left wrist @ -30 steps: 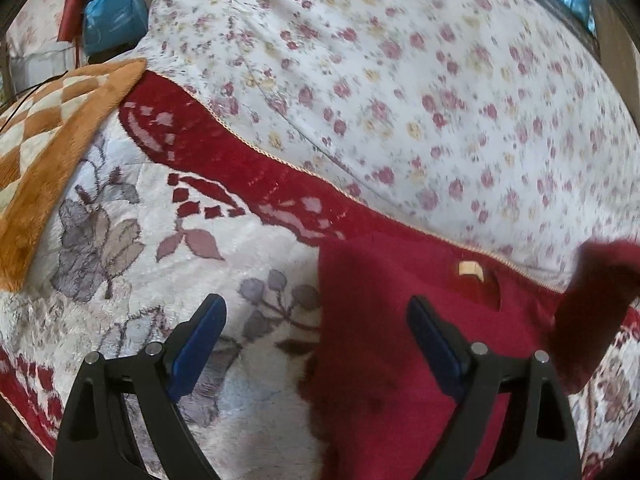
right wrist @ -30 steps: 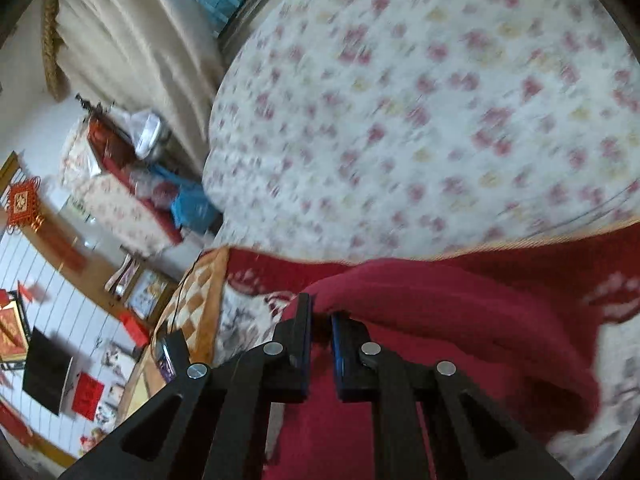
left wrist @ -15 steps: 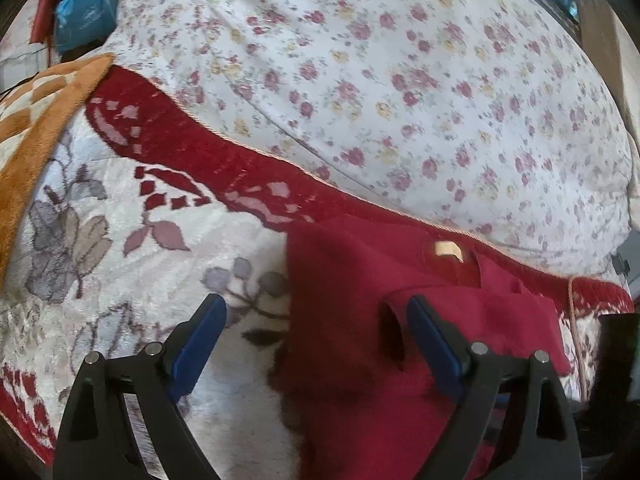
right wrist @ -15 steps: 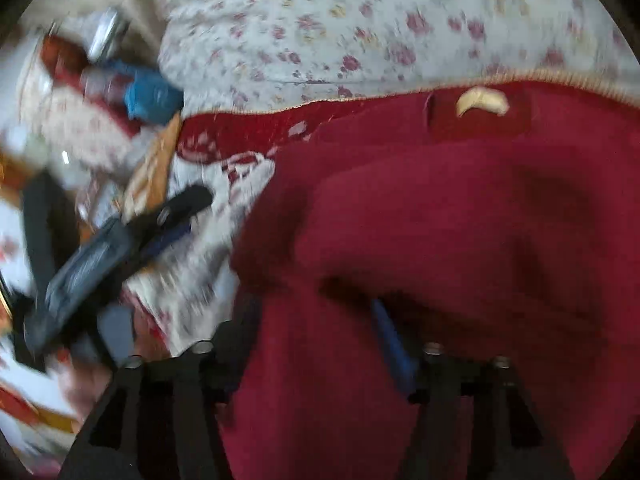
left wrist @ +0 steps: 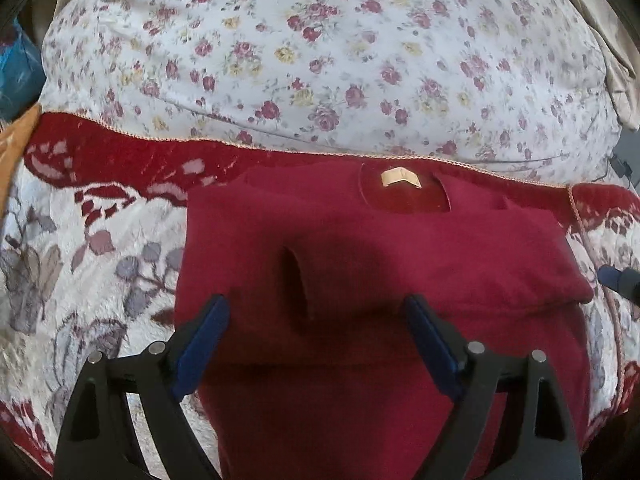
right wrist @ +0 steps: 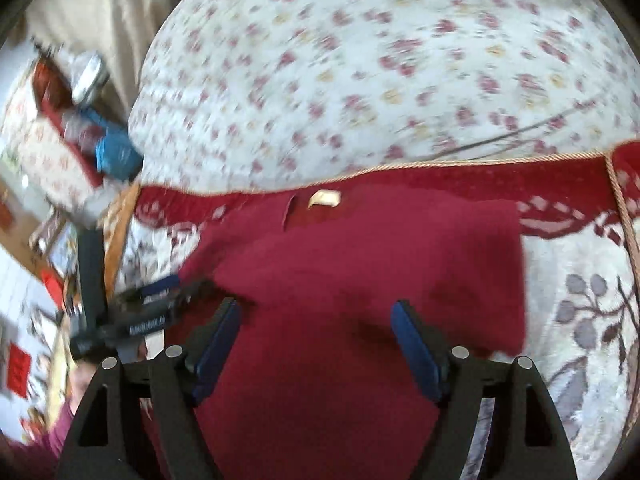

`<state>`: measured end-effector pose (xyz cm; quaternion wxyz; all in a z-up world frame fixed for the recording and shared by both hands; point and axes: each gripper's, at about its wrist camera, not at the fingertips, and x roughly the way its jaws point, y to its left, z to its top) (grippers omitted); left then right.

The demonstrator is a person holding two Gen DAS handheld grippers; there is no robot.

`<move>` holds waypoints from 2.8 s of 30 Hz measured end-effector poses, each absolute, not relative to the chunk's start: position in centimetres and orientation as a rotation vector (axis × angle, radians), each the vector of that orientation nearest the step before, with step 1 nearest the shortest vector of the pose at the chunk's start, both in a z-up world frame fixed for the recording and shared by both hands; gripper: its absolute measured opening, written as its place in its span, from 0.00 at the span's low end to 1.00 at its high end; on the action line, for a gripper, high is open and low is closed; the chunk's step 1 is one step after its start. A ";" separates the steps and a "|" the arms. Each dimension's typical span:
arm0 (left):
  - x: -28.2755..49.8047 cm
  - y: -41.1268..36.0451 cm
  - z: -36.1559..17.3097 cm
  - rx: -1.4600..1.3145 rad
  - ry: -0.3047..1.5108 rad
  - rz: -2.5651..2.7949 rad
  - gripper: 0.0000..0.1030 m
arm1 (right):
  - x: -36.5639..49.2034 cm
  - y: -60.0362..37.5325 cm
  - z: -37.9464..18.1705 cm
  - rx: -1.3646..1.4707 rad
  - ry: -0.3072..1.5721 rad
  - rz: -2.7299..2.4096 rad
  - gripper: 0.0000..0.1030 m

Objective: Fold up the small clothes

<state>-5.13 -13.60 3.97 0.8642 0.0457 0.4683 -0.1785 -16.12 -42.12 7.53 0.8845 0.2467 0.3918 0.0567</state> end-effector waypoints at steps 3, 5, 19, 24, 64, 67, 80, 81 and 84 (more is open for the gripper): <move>-4.0 -12.9 3.0 0.004 1.047 -0.369 0.86 | -15.8 -42.8 7.1 0.554 0.829 0.119 0.81; -3.5 -12.9 2.8 -0.038 1.056 -0.376 0.86 | -15.6 -43.0 6.6 0.592 0.841 0.140 0.81; -2.6 -12.8 4.5 -0.172 1.018 -0.488 0.14 | -16.8 -48.2 5.8 0.621 0.835 -0.125 0.81; -2.0 -10.7 4.6 -0.168 1.020 -0.412 0.14 | -16.5 -50.0 4.0 0.681 0.885 -0.179 0.81; -3.7 -12.7 2.5 0.181 0.921 -0.213 0.85 | -13.3 -43.5 4.5 0.318 0.918 -0.143 0.62; -3.3 -12.8 2.0 0.176 0.941 -0.213 0.85 | -10.4 -43.9 3.1 0.307 0.918 -0.178 0.62; -3.8 -12.9 2.1 0.178 0.936 -0.218 0.90 | -12.5 -43.2 3.0 0.236 1.012 -0.231 0.76; -4.0 -12.8 2.2 0.179 0.932 -0.218 0.90 | -12.7 -42.9 2.2 0.204 1.038 -0.246 0.77; -5.2 -12.4 2.7 0.181 0.915 -0.212 0.90 | -13.7 -44.1 1.5 0.343 1.046 -0.258 0.79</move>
